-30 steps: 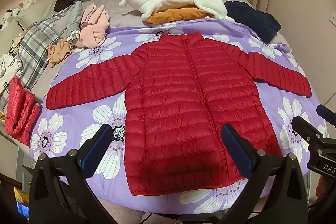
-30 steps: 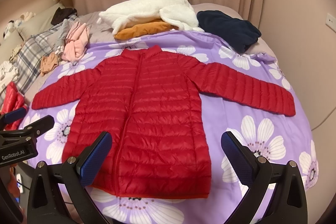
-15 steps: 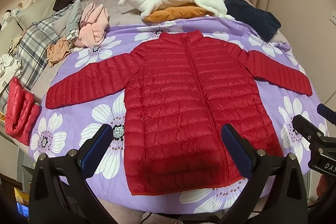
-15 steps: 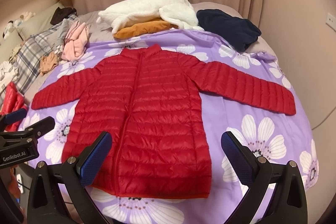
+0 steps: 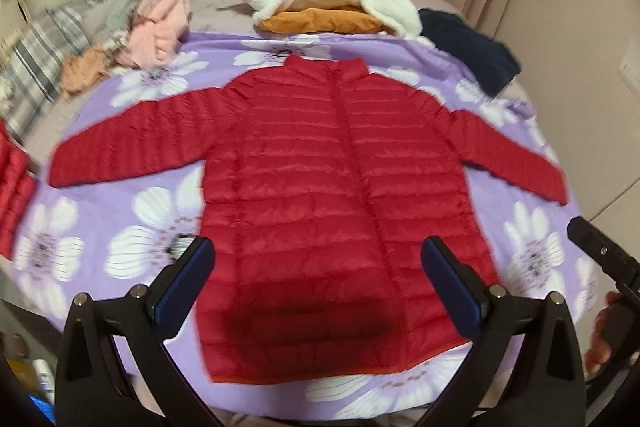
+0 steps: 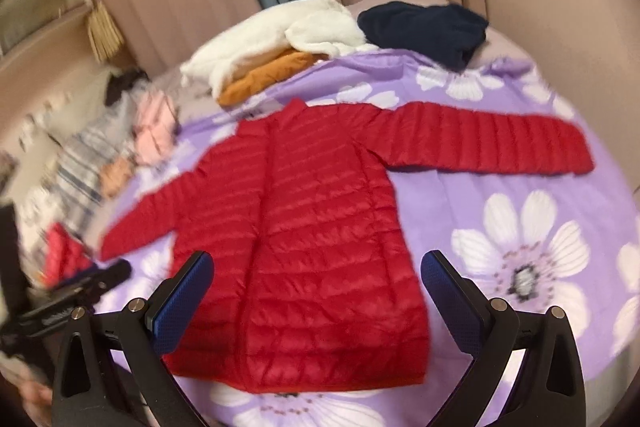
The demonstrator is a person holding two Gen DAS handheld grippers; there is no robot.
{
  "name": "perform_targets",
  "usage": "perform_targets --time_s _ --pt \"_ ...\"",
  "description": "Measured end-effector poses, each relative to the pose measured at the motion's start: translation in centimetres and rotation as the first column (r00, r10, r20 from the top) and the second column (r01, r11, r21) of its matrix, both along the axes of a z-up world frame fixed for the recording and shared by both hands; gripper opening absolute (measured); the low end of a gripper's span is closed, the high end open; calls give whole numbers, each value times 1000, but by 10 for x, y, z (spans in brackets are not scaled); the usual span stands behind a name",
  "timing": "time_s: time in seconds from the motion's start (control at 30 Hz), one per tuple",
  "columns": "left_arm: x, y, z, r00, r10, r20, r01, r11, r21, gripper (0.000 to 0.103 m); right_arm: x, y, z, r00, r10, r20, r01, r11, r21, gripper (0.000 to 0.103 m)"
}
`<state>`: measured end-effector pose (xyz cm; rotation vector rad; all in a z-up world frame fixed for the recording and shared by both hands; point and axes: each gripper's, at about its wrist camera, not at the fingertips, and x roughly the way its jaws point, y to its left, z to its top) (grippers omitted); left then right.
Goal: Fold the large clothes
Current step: 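Grasp the sleeve cuff nearest the right tool with the right tool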
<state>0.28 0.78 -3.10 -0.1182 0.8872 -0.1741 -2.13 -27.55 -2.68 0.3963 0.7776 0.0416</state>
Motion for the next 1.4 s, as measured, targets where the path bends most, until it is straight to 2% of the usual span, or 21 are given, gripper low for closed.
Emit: perform_targets --time_s 0.1,0.2,0.23,0.27,0.37,0.43,0.57,0.7,0.9,1.03,1.07,1.13,1.2,1.27,1.33,1.4 --pt "6 9 -4 999 -50 12 51 982 -183 103 -5 -30 -5 997 -28 75 15 986 168 102" --pt "15 13 -10 994 -110 19 109 926 -362 103 -10 -62 -14 986 -93 142 47 954 298 102" --pt "19 13 -12 992 -126 20 123 906 -404 103 -10 -71 -19 981 -116 157 59 943 328 102" --pt "22 11 -11 991 -132 23 129 899 -418 103 -11 -84 -29 975 -156 156 92 930 355 102" --pt "34 -3 -7 990 -139 36 142 913 -382 103 -8 -113 -50 966 -234 110 187 926 327 102" --pt "44 -12 -10 988 -151 26 150 920 -363 103 -7 -138 -67 947 -309 81 269 908 321 102" --pt "65 -15 -27 988 -150 -41 125 925 -359 103 3 -197 -104 896 -445 -4 407 816 410 102" --pt "84 -19 -43 986 -135 -95 96 937 -337 103 16 -237 -132 852 -519 -71 486 732 478 102" --pt "103 -31 -58 982 -136 -130 92 950 -298 103 41 -279 -158 801 -596 -66 520 635 571 102" --pt "111 -34 -68 979 -130 -160 84 960 -266 103 59 -296 -156 746 -665 -29 560 604 567 102" --pt "113 -33 -71 978 -125 -167 79 963 -258 103 63 -300 -155 731 -682 -28 575 593 564 98" --pt "116 -29 -76 977 -113 -181 65 966 -250 103 69 -312 -161 708 -705 -38 595 567 570 81" --pt "119 -25 -79 976 -99 -193 50 968 -247 103 72 -321 -168 689 -719 -88 630 535 563 45" --pt "121 -21 -82 975 -89 -202 37 969 -244 103 70 -328 -176 683 -722 -112 647 527 551 24" --pt "122 -16 -83 976 -81 -205 30 970 -242 103 65 -329 -172 688 -718 -104 648 544 533 16" --pt "122 -11 -82 977 -71 -201 22 971 -239 103 61 -321 -155 700 -711 -60 645 595 479 11"
